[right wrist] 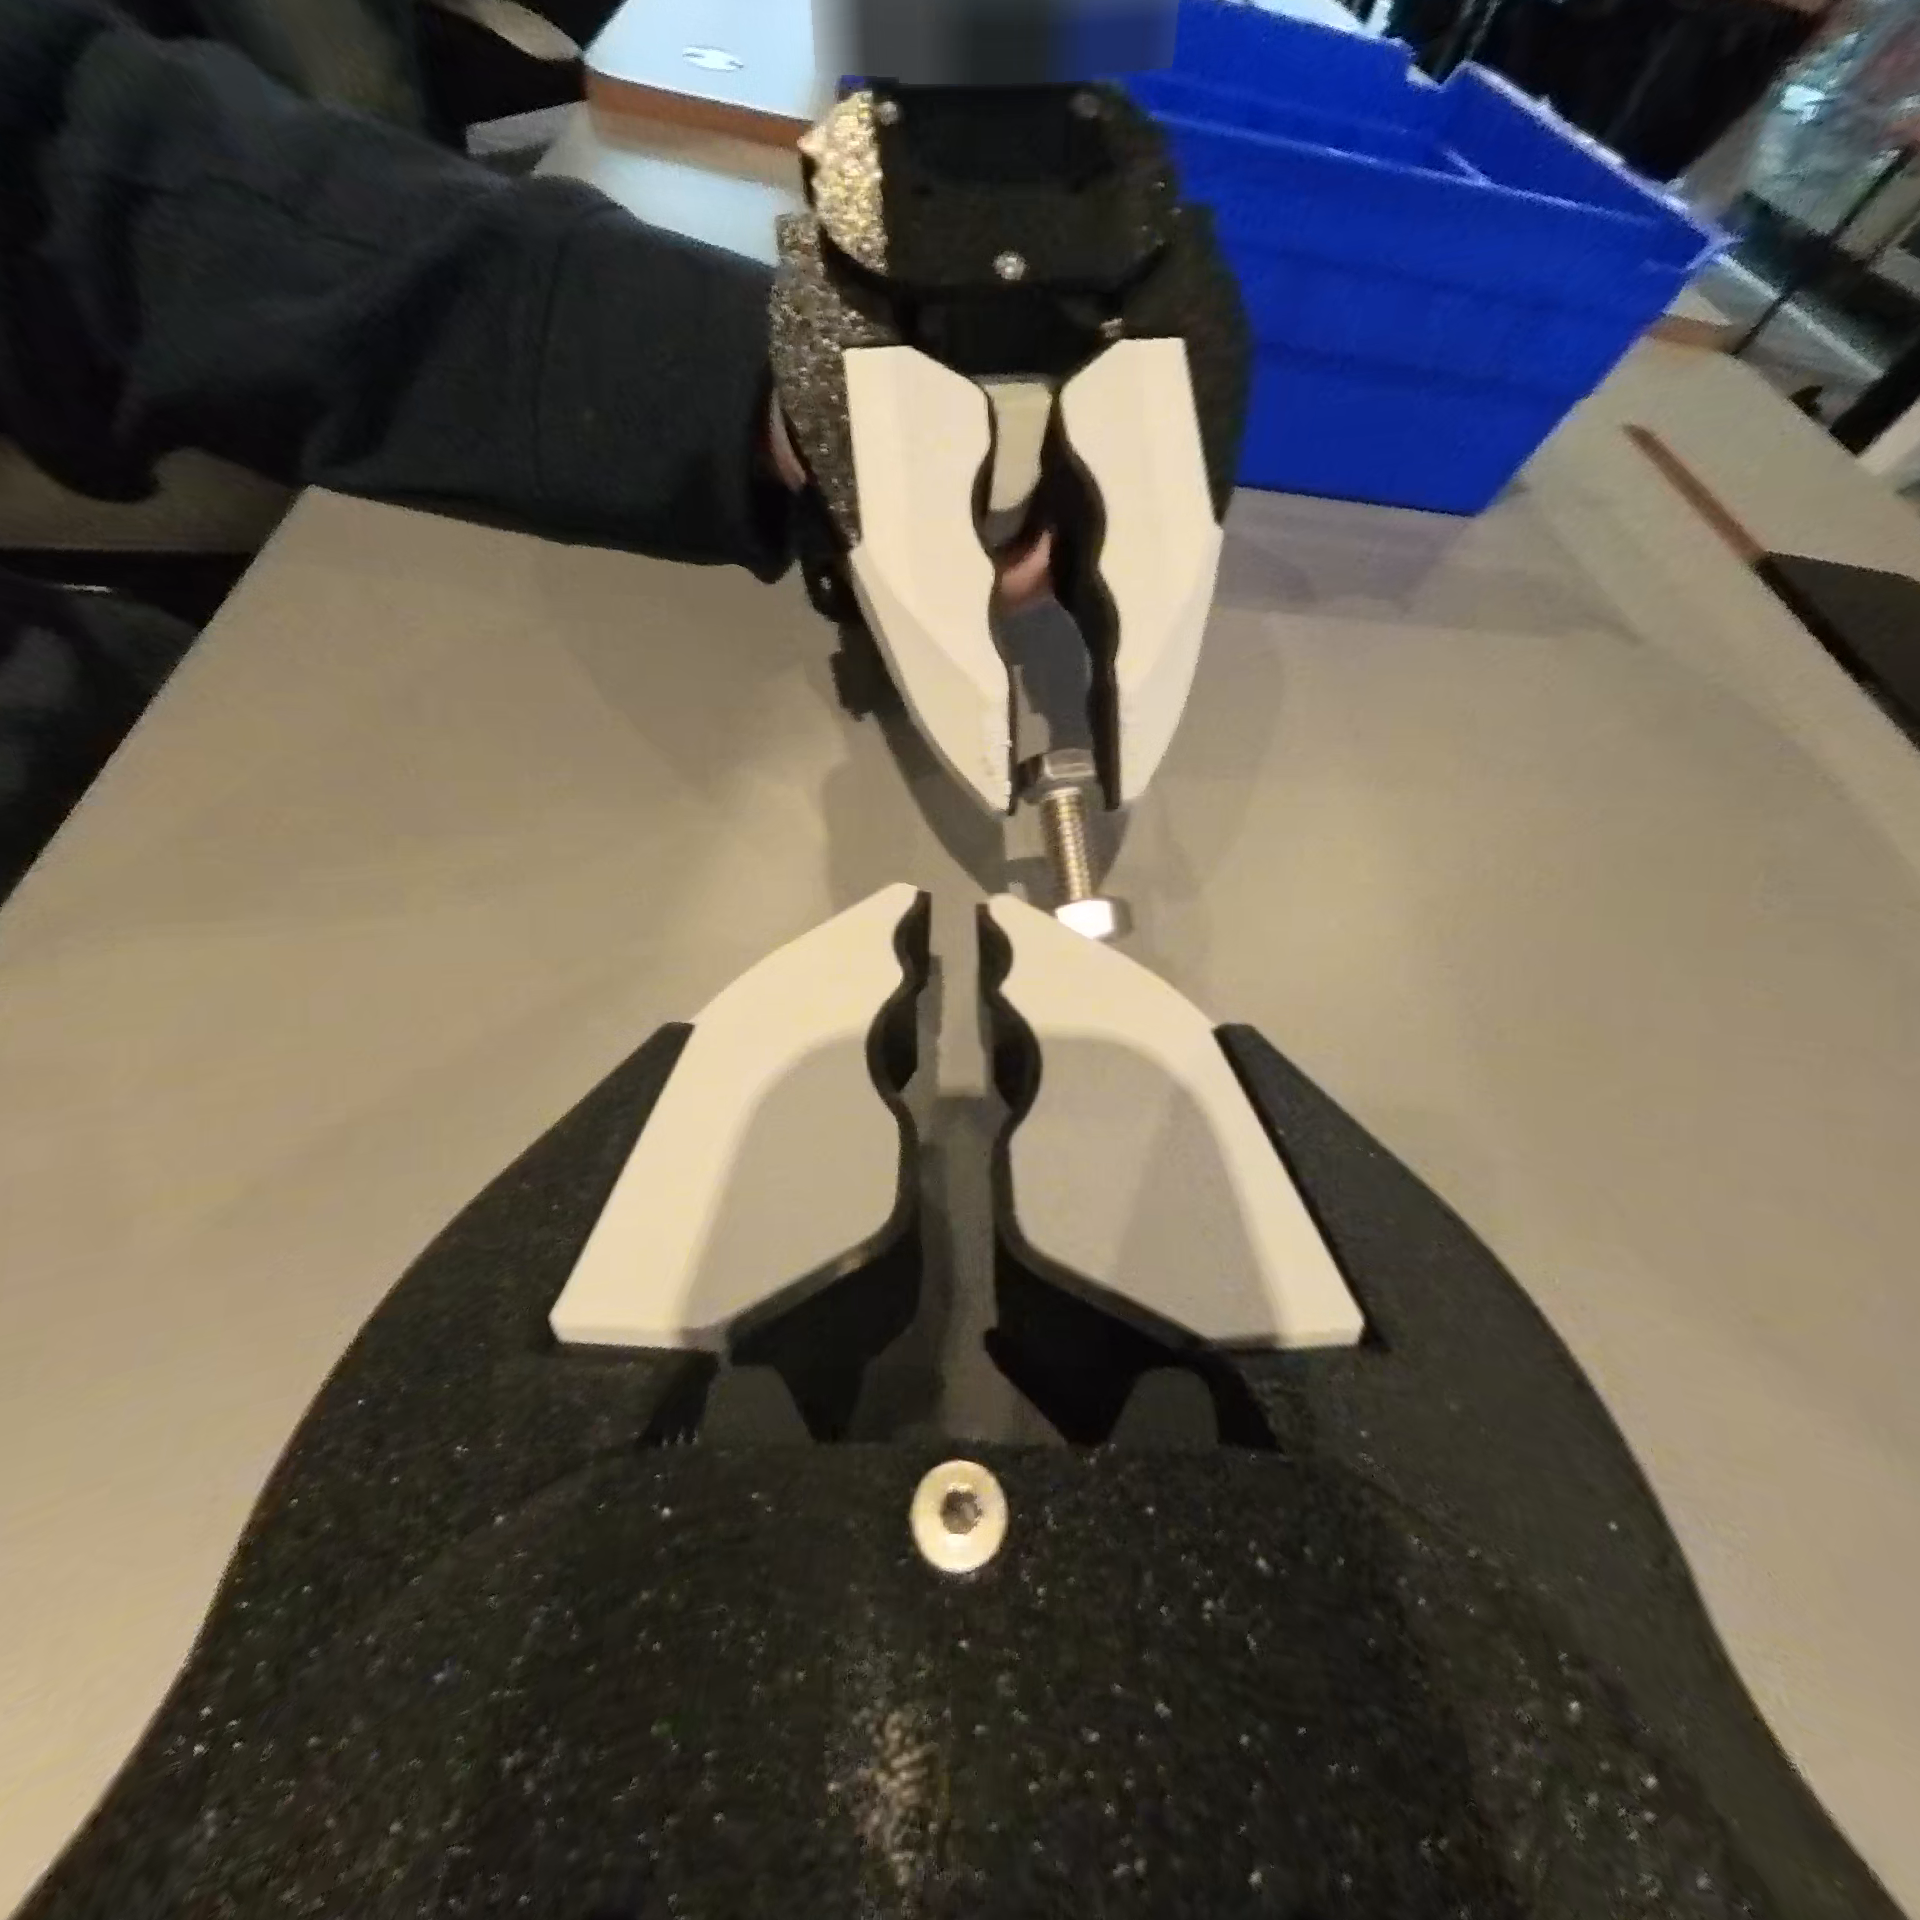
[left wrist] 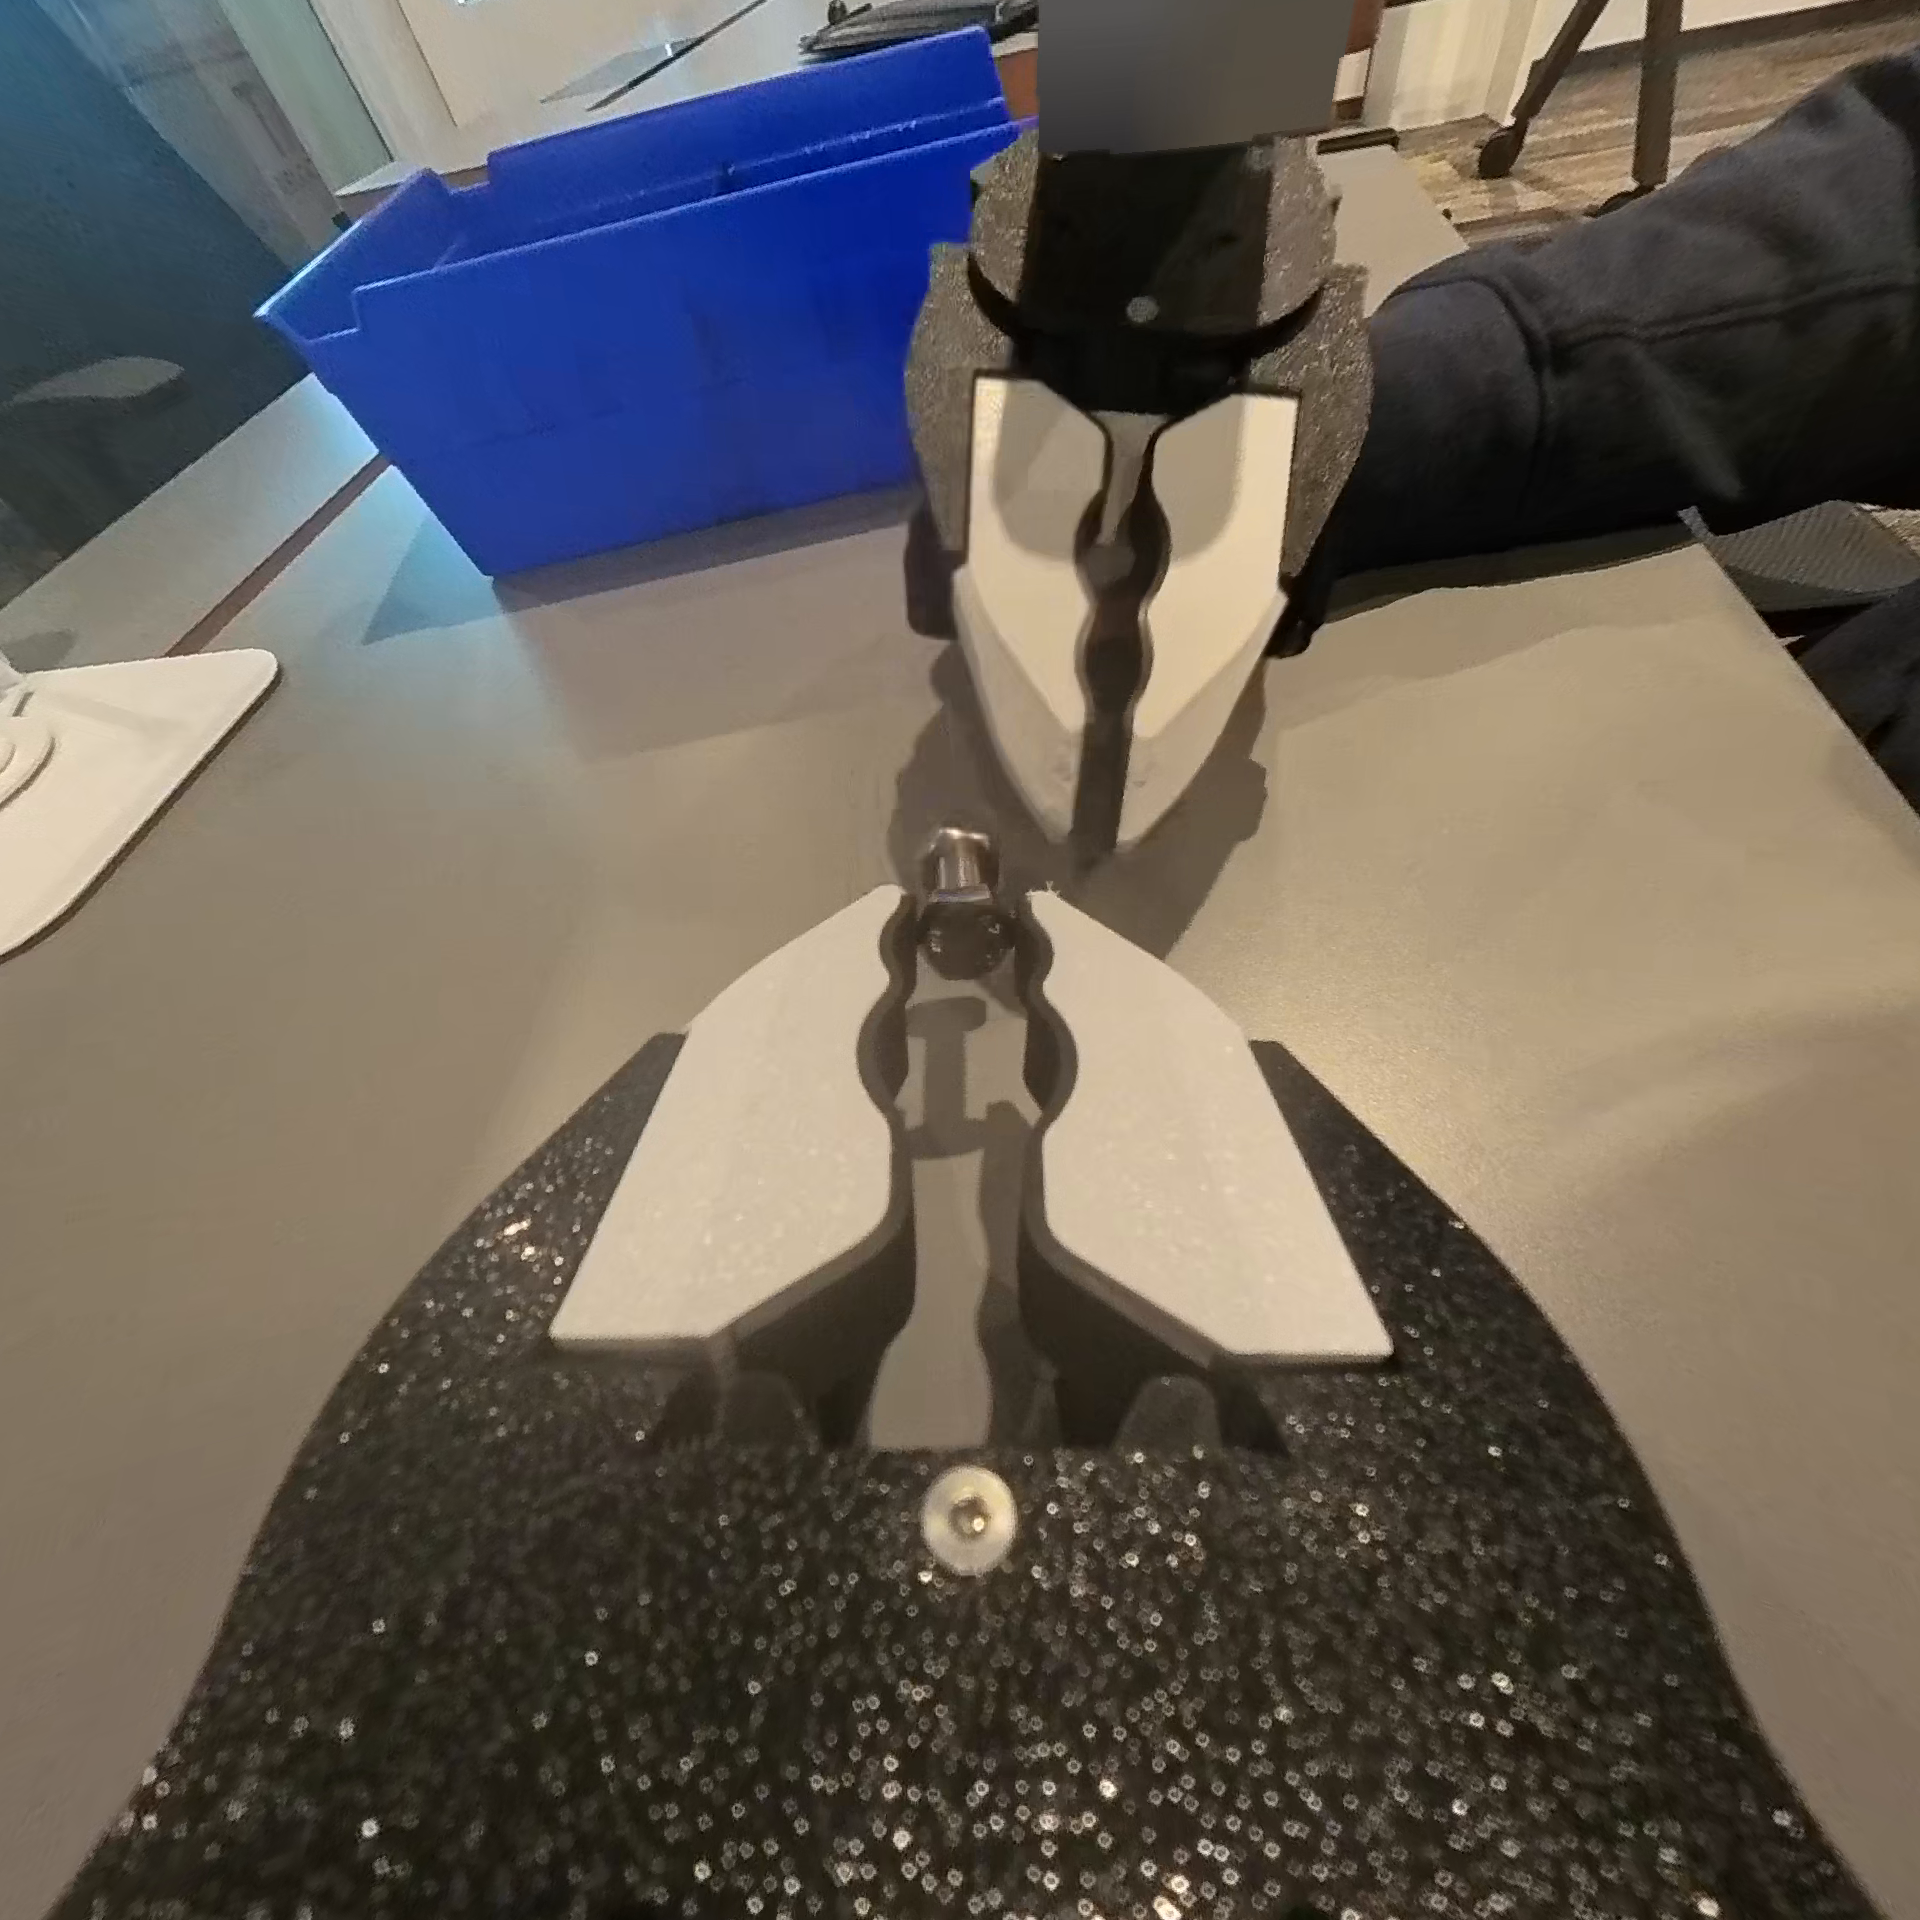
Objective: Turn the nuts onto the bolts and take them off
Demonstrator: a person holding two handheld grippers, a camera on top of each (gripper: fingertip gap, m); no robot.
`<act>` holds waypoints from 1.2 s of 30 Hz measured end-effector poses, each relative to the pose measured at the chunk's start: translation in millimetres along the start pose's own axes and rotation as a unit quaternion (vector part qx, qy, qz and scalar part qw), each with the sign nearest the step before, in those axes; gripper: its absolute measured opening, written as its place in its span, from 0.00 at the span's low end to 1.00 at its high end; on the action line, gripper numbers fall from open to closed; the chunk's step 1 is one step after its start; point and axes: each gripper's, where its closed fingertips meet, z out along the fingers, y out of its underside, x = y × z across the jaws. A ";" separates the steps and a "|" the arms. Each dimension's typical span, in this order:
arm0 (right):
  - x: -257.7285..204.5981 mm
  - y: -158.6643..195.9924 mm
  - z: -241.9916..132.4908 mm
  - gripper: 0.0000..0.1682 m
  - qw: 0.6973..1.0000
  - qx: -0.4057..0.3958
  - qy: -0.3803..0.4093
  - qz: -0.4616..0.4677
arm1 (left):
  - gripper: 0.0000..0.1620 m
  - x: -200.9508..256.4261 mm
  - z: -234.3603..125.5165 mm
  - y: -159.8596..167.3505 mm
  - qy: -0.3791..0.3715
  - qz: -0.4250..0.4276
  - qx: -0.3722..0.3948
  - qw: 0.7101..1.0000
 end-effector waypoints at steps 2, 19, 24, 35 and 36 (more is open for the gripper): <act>5.0 -1.2 -0.6 0.11 1.000 0.005 0.015 0.005 | 0.11 -0.1 -0.2 -0.2 0.001 -0.001 0.001 1.000; 11.4 4.8 3.6 0.19 0.999 -0.019 0.042 -0.011 | 0.11 0.0 1.1 1.1 0.001 0.002 -0.006 1.000; 11.8 4.0 3.2 0.20 0.999 -0.015 0.042 -0.009 | 0.11 -0.4 0.9 0.8 0.000 0.001 -0.004 1.000; 9.2 7.2 6.2 0.19 0.999 -0.030 0.034 -0.014 | 0.11 -0.1 1.3 1.2 0.002 0.002 -0.007 1.000; 0.6 8.0 5.5 0.08 0.999 -0.033 0.007 -0.014 | 0.11 0.2 1.2 1.3 0.002 0.003 -0.007 1.000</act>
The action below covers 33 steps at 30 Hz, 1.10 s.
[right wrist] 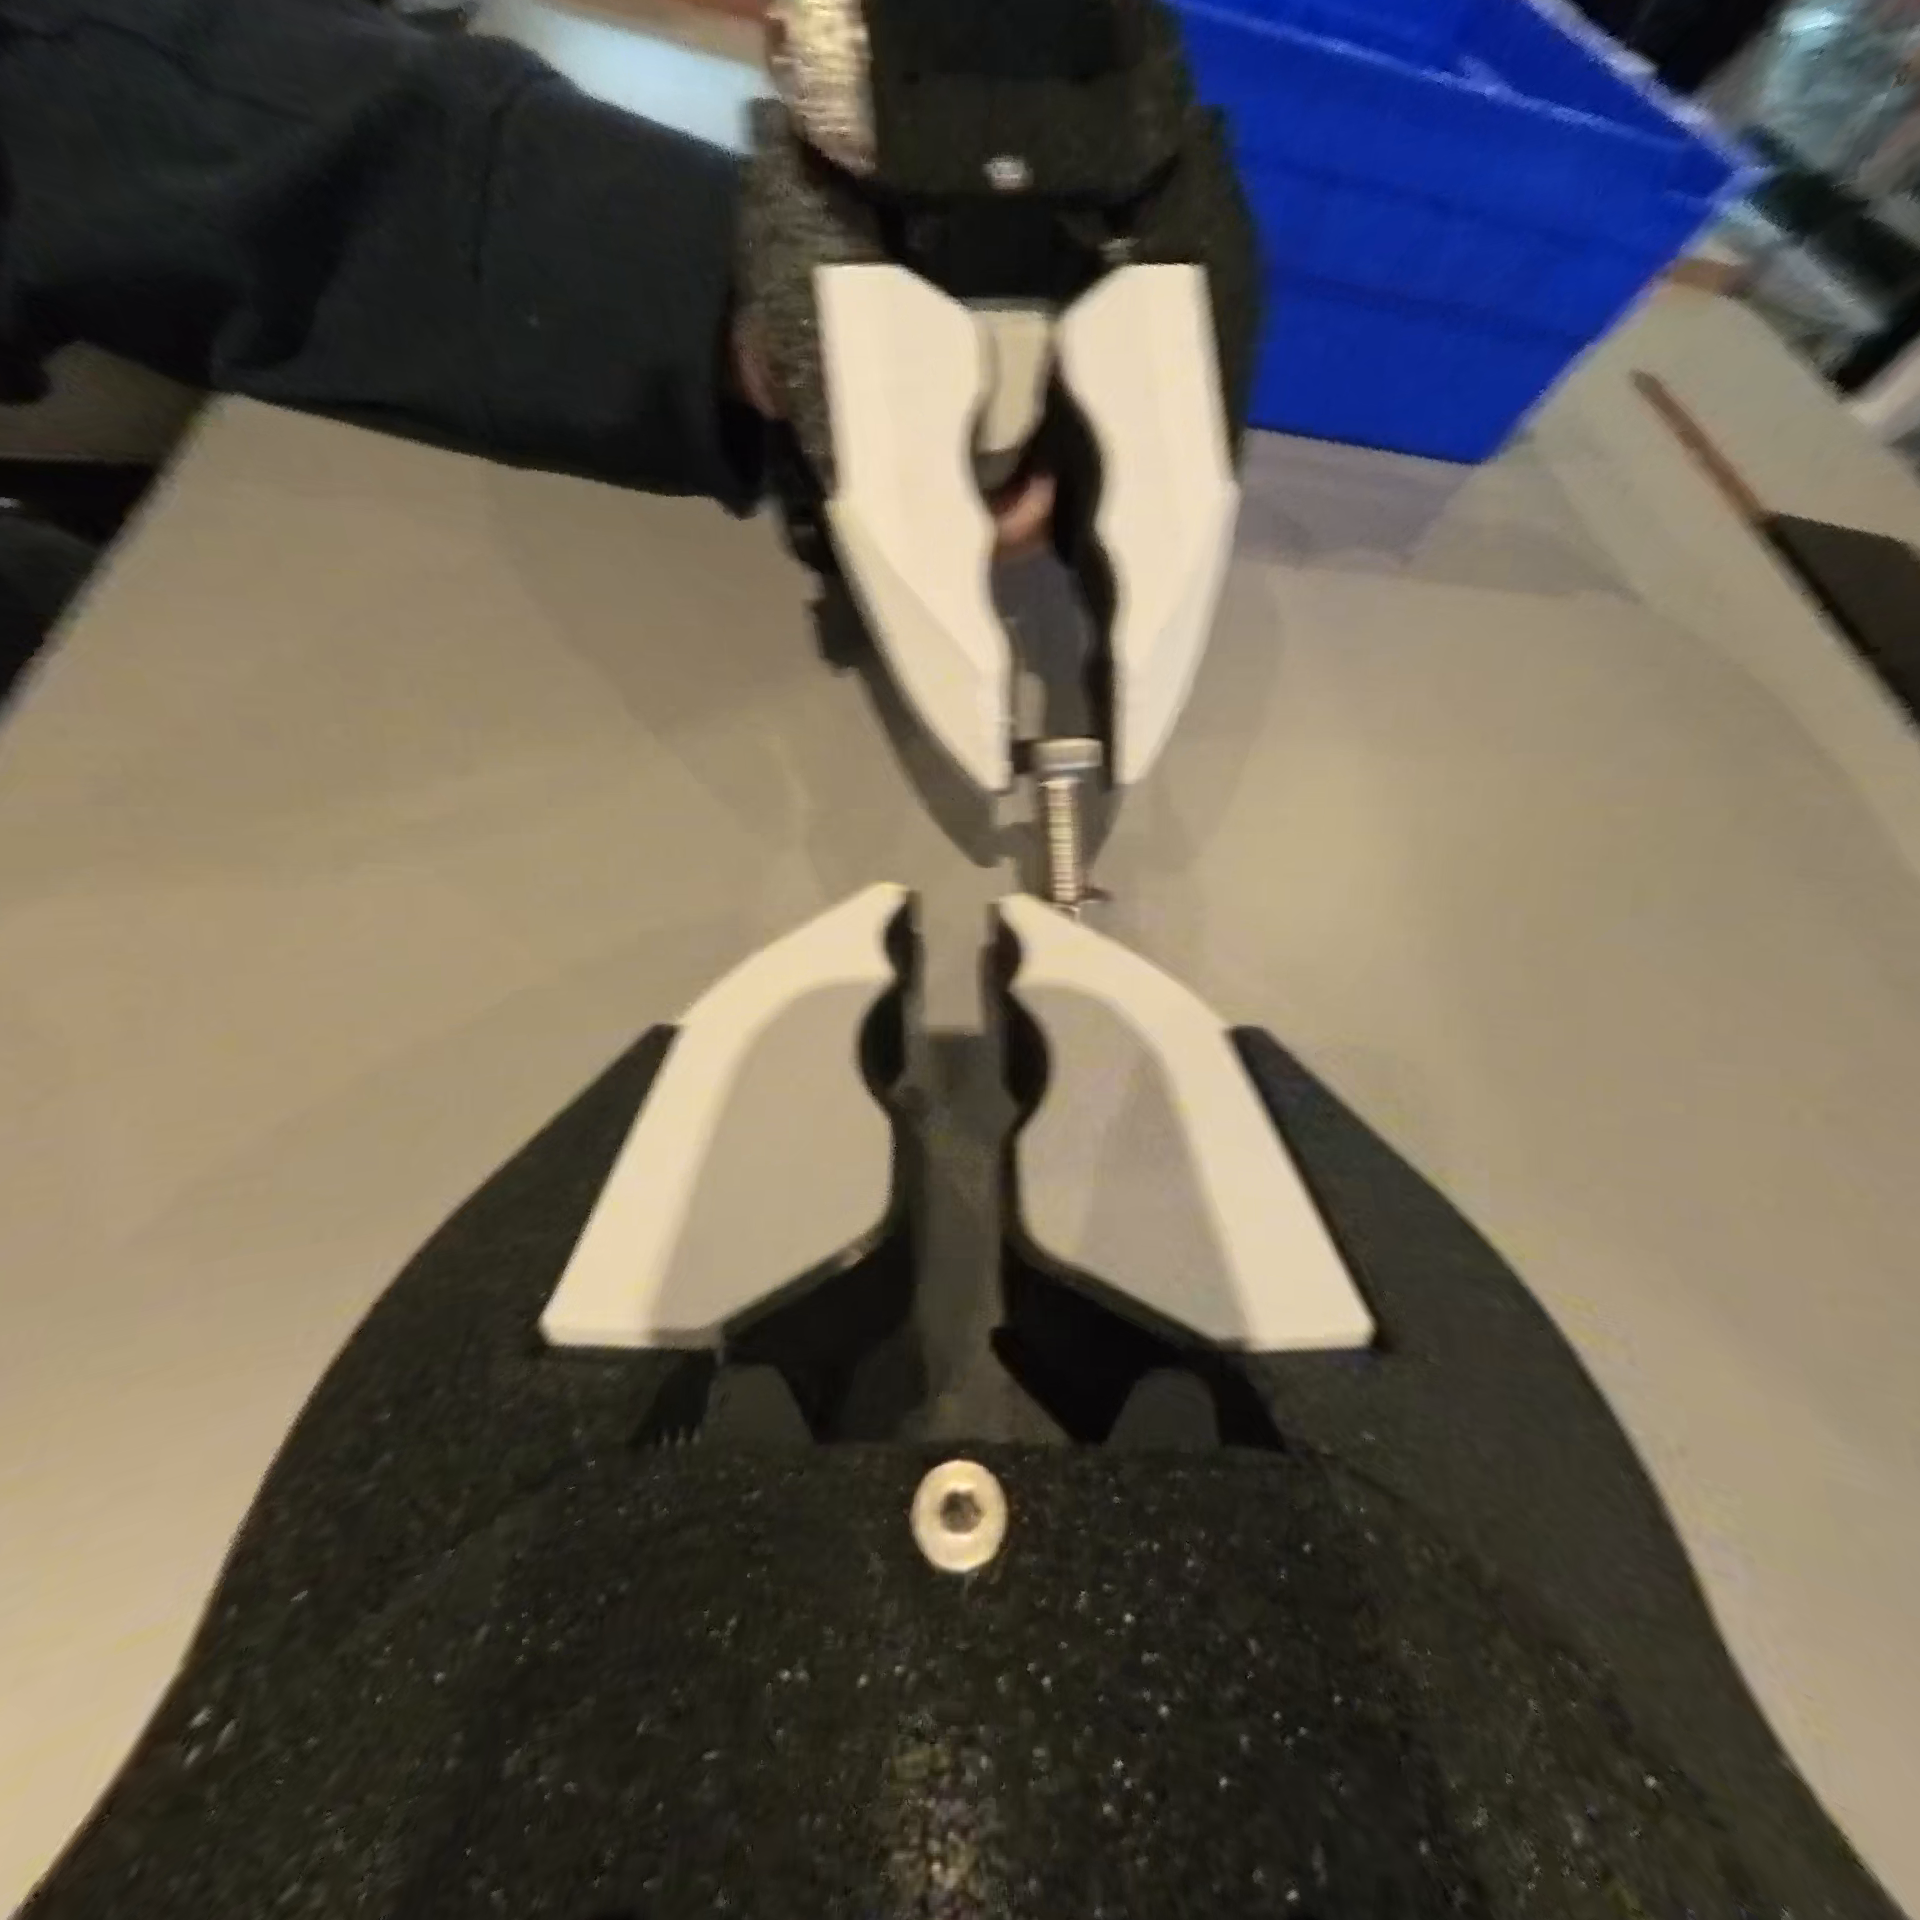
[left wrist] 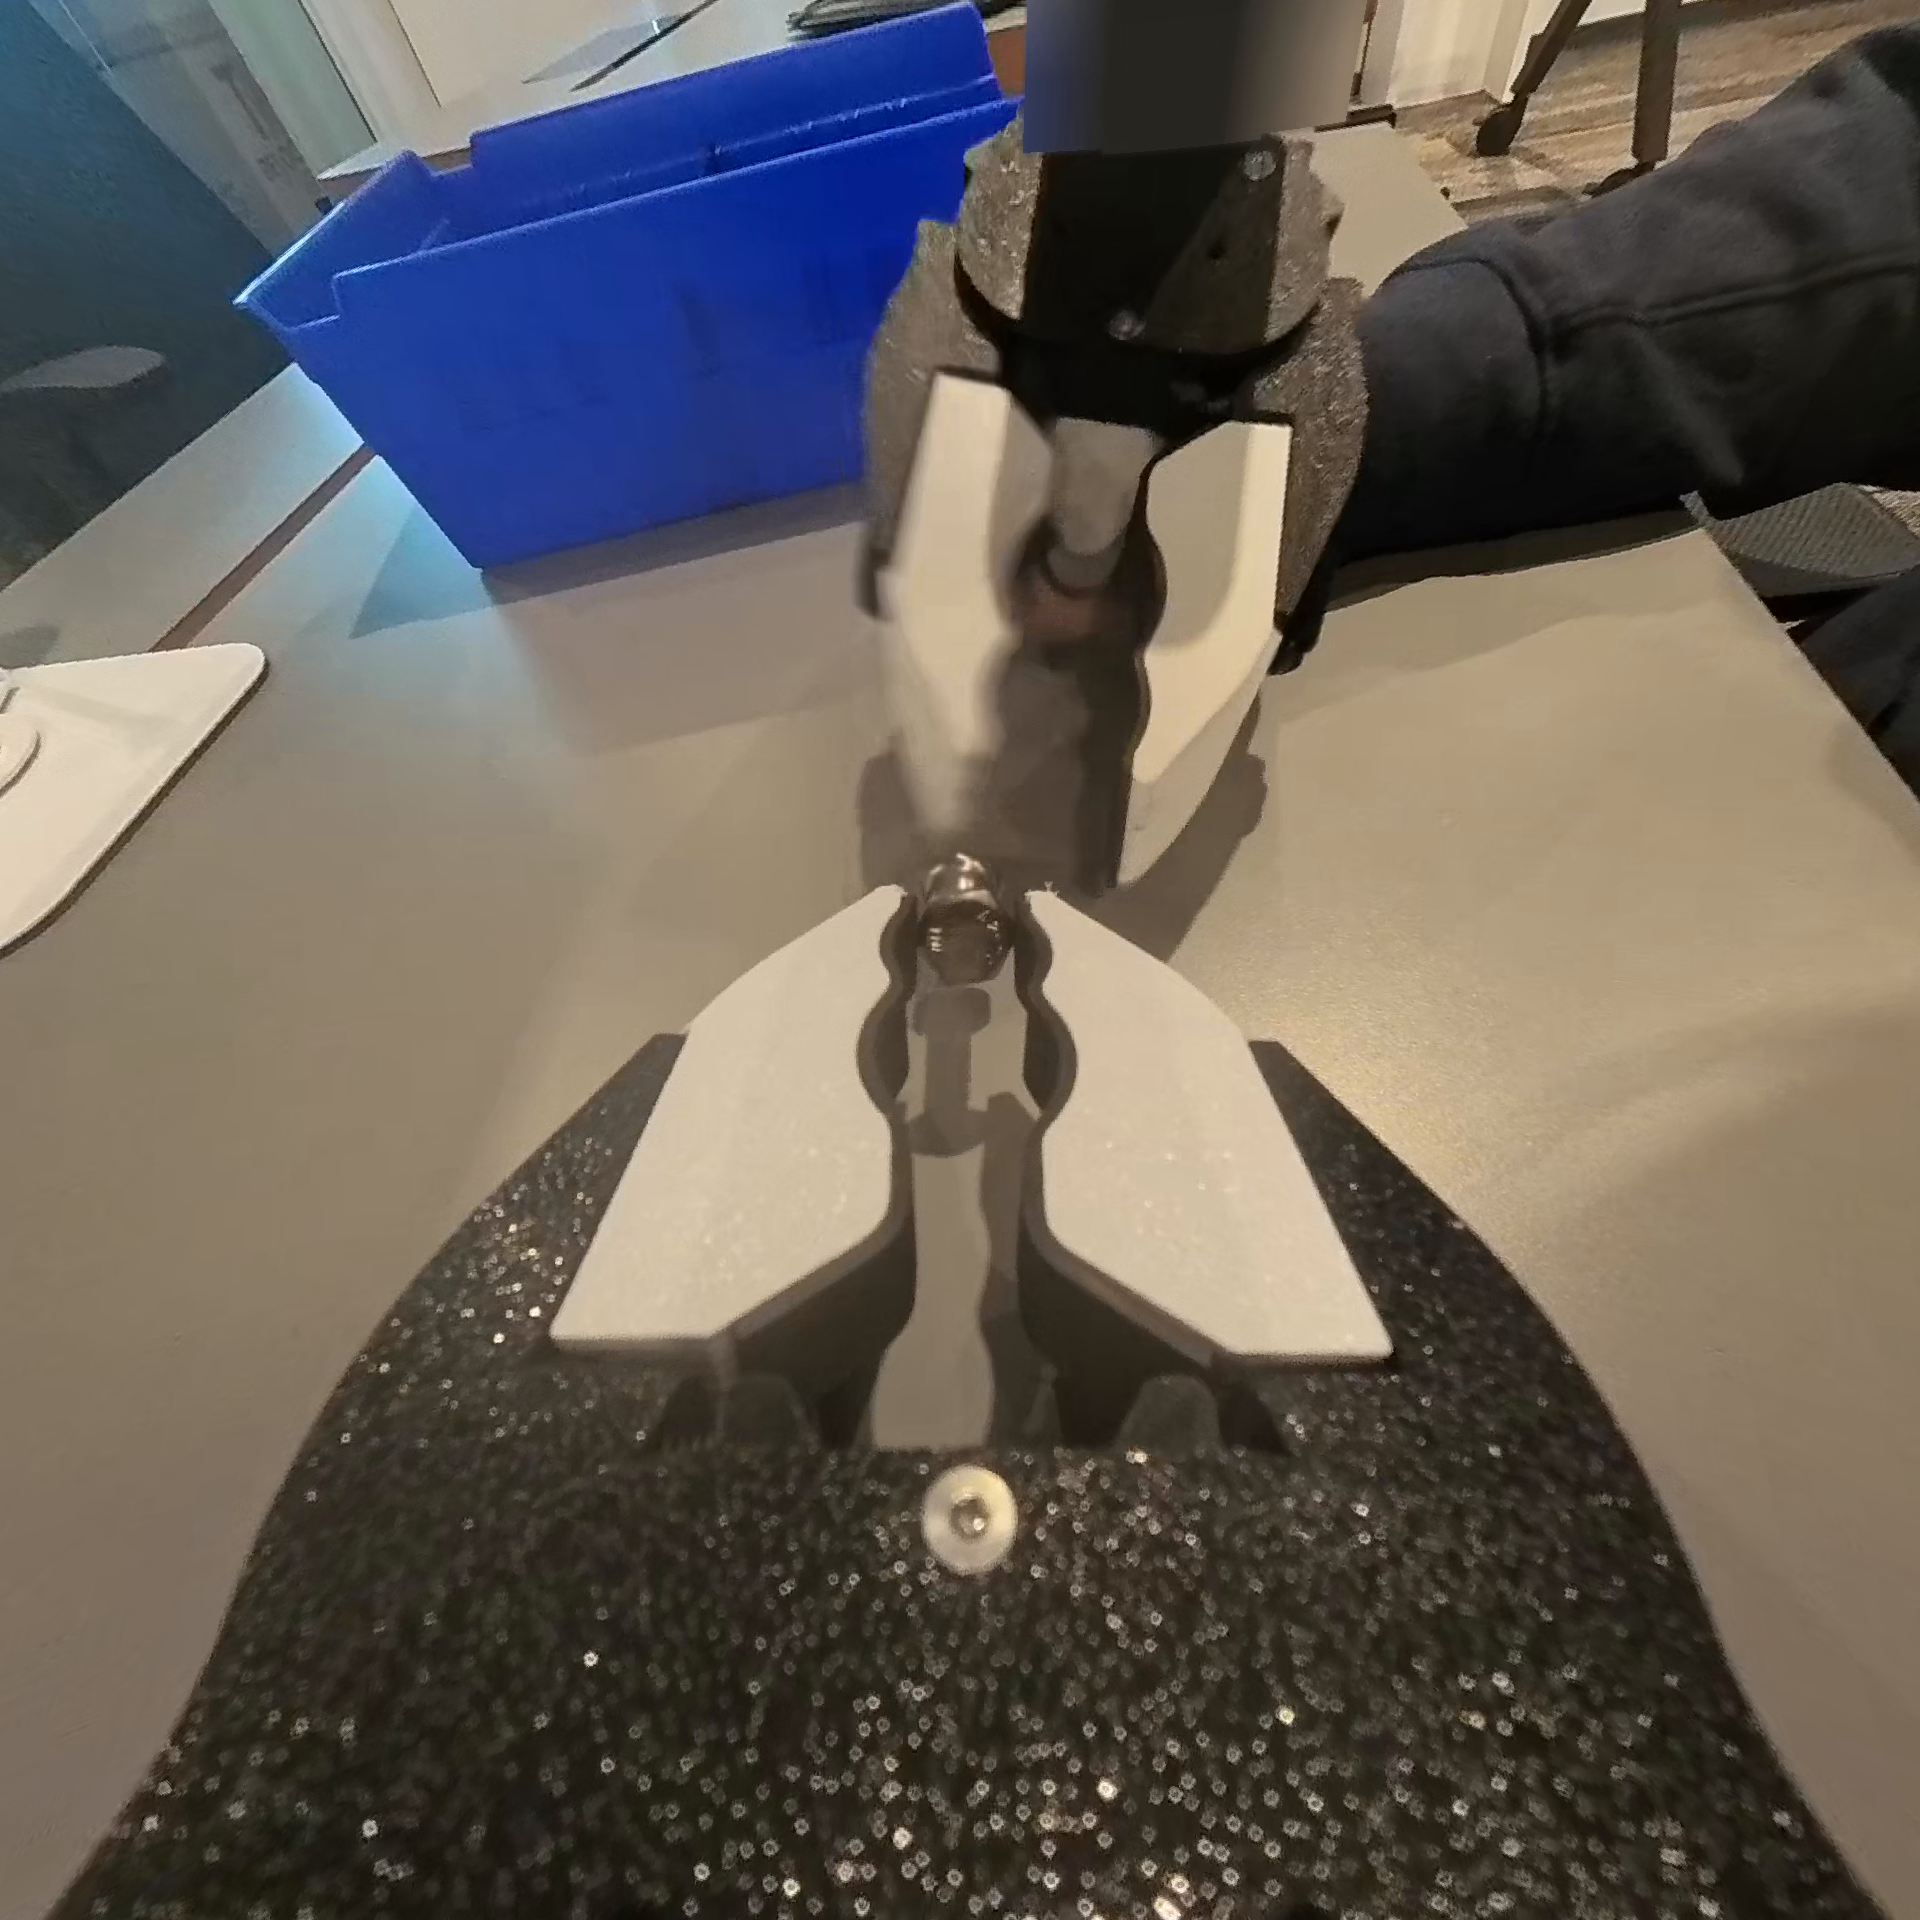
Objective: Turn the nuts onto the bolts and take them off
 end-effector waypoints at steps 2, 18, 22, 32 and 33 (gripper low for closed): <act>-2.9 -2.1 -2.4 0.05 1.000 0.009 -0.008 0.005 | 0.11 -0.3 0.0 -0.1 -0.001 0.000 0.000 1.000; 12.3 2.1 1.8 0.21 0.999 -0.008 0.038 0.004 | 0.10 -0.5 0.2 0.7 -0.002 0.000 -0.002 1.000; -3.2 3.5 1.6 0.03 1.000 -0.016 -0.006 -0.006 | 0.10 -0.5 -0.1 0.3 -0.003 0.001 -0.001 1.000; -4.0 3.1 1.5 0.01 1.000 -0.015 -0.008 -0.009 | 0.10 0.0 0.4 0.6 -0.003 0.002 -0.002 1.000; -1.3 2.3 1.1 0.03 1.000 -0.012 0.000 -0.006 | 0.10 -0.1 0.3 0.5 -0.002 0.001 -0.002 1.000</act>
